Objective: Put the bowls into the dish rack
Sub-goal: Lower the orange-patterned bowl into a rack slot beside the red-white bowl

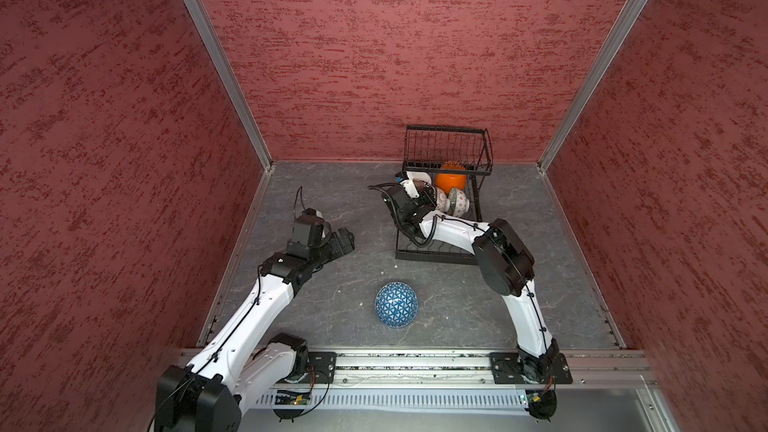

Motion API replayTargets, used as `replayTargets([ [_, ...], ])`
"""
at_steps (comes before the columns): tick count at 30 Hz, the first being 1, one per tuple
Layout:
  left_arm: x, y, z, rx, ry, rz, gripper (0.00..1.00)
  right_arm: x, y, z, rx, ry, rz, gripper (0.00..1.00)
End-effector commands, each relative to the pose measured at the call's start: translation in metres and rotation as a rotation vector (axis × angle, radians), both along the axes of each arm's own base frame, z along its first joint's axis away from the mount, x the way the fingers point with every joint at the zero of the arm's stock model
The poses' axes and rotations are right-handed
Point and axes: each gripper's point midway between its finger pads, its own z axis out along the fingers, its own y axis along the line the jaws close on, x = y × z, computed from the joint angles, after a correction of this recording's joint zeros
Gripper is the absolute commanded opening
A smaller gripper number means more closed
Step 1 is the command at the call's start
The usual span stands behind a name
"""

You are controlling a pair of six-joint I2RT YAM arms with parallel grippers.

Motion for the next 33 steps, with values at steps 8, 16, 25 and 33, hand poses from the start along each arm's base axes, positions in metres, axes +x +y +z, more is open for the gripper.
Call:
replayTargets([
  [8, 0.007, -0.011, -0.003, -0.031, -0.015, -0.048, 1.0, -0.005, -0.016, -0.003, 0.051, -0.071, -0.094, 0.0],
  [16, 0.021, -0.051, -0.001, -0.023, -0.014, -0.16, 1.0, -0.011, -0.018, 0.007, 0.162, -0.076, -0.095, 0.0],
  [25, 0.046, -0.098, -0.006, 0.005, 0.003, -0.271, 1.0, -0.015, -0.021, 0.014, 0.261, -0.07, -0.095, 0.0],
  [33, 0.062, -0.129, -0.015, -0.013, 0.023, -0.343, 1.0, -0.017, -0.025, 0.019, 0.346, -0.056, -0.093, 0.0],
])
